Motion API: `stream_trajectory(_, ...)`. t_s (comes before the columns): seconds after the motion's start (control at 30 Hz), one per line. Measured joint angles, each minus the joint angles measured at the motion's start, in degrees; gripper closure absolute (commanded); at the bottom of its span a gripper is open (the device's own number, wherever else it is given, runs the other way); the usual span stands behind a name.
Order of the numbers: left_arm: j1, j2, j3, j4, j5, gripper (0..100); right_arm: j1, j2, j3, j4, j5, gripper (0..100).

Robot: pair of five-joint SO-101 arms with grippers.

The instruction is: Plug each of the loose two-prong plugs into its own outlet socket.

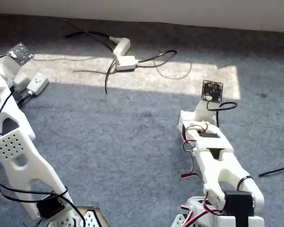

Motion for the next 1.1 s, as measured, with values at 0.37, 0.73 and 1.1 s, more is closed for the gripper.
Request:
stream_trajectory(0.37, -0.18, 2.55, -0.18, 0.0, 0.0, 73, 0.0, 0.0, 0.0, 0.0, 0.0, 89.9)
stream_trajectory(0.73, 1.85, 2.55, -0.18, 0.0, 0.0, 87, 0.0, 0.0, 0.0, 0.0, 0.0, 89.9)
stream_trajectory(1.1, 4.22, 3.16, -0.09, 0.35, 0.0, 99, 0.0, 0.0, 0.0, 0.0, 0.0, 89.9)
